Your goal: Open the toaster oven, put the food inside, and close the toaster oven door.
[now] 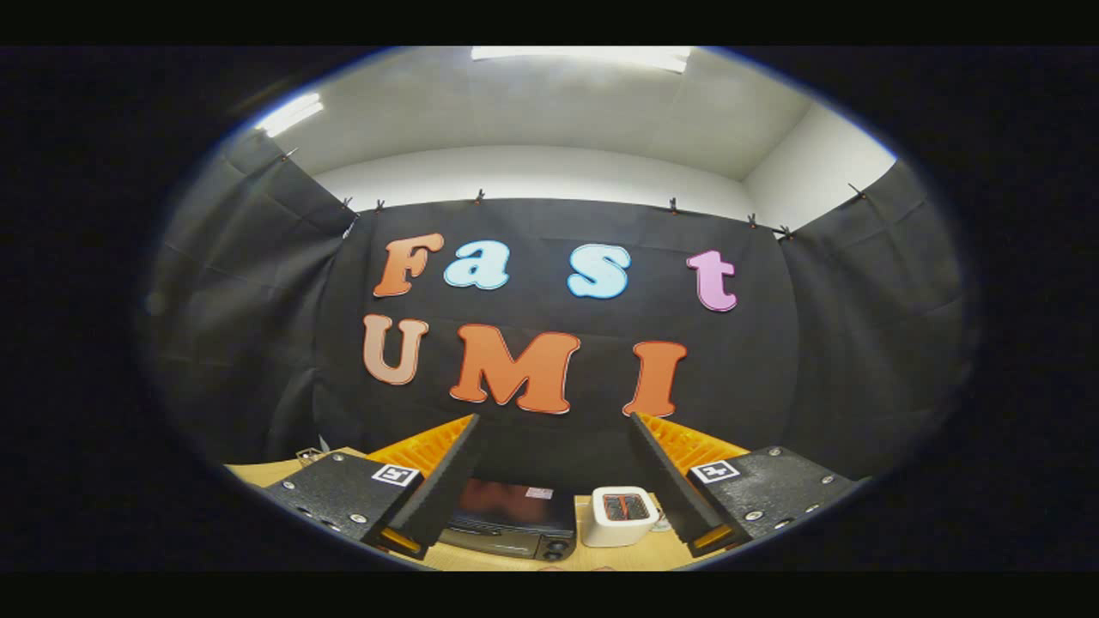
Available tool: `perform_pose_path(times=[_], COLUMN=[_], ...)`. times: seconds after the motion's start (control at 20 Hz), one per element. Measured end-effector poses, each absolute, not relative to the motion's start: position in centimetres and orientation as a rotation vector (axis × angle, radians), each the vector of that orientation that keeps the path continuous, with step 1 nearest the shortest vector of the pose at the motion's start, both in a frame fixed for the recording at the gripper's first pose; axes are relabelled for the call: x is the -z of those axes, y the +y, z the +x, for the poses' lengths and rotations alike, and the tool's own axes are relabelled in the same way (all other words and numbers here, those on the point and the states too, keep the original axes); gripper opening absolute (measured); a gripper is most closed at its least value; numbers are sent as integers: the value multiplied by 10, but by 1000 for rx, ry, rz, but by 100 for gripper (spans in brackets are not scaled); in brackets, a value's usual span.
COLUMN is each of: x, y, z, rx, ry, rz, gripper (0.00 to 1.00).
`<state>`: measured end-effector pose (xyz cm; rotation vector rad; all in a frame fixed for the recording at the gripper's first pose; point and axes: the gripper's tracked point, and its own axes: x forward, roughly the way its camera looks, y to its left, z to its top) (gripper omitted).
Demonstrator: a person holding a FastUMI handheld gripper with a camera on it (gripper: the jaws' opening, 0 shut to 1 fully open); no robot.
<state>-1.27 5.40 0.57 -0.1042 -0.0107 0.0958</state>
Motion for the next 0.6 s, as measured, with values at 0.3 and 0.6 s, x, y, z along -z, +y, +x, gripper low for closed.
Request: perform_pose_path(times=[0.3,0.6], x=[5,11], y=[41,23], z=[-10,-9], rx=[-78,-54], ry=[17,33], rz=[-98,-63], gripper=[99,99])
